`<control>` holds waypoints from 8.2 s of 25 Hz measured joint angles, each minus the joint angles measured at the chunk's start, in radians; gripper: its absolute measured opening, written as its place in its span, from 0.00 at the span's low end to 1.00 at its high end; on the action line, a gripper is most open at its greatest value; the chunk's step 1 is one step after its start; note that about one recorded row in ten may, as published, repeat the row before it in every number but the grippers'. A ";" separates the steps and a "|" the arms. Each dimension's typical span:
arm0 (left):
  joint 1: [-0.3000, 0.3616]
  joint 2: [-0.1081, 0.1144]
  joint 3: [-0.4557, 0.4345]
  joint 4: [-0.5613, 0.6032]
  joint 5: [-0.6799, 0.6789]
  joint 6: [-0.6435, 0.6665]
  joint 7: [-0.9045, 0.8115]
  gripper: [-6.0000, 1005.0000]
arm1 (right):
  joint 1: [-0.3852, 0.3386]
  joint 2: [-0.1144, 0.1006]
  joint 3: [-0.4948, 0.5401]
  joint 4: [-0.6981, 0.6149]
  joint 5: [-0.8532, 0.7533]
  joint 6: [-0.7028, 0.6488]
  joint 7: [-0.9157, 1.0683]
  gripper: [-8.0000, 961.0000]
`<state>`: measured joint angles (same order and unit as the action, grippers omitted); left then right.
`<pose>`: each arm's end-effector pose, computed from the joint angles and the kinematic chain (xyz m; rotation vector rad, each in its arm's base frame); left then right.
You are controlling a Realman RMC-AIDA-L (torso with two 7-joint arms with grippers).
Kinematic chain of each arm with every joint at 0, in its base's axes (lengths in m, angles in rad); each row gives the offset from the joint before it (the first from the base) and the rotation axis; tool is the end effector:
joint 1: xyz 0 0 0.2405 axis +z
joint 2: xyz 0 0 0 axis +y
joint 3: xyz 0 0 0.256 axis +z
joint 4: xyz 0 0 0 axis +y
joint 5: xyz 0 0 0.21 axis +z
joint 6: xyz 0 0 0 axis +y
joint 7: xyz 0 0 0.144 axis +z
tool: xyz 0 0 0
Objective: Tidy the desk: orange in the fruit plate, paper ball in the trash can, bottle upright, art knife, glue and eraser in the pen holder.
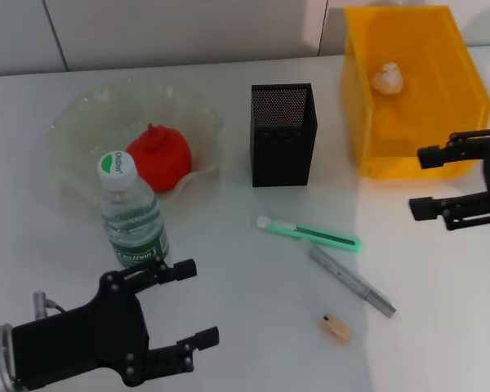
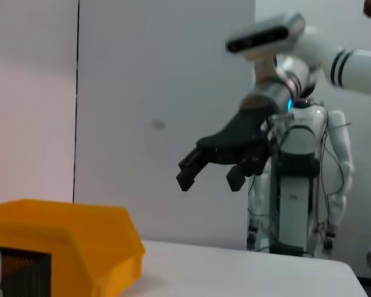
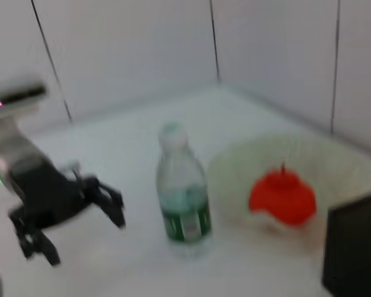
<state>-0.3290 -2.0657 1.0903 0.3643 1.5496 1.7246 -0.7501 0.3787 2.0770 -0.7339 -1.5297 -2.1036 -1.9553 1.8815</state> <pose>-0.2751 0.2288 -0.0466 -2.7363 -0.1837 -1.0841 0.2153 0.2879 0.1125 -2.7996 0.5254 0.2617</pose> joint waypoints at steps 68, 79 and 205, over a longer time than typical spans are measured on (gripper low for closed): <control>0.002 0.001 0.005 -0.013 0.007 -0.032 -0.009 0.80 | 0.515 0.012 -0.887 0.571 -0.461 0.641 0.643 0.65; 0.002 0.001 0.005 -0.013 0.007 -0.033 -0.009 0.80 | 0.517 0.012 -0.888 0.605 -0.460 0.675 0.629 0.41; 0.002 0.001 0.002 -0.010 0.007 -0.013 -0.002 0.80 | 0.229 0.009 -0.255 1.180 0.881 0.807 -0.990 0.34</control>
<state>-0.3270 -2.0647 1.0925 0.3539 1.5569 1.7120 -0.7523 0.6073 2.0864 -0.9888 -0.3493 -1.2227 -1.1487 0.8920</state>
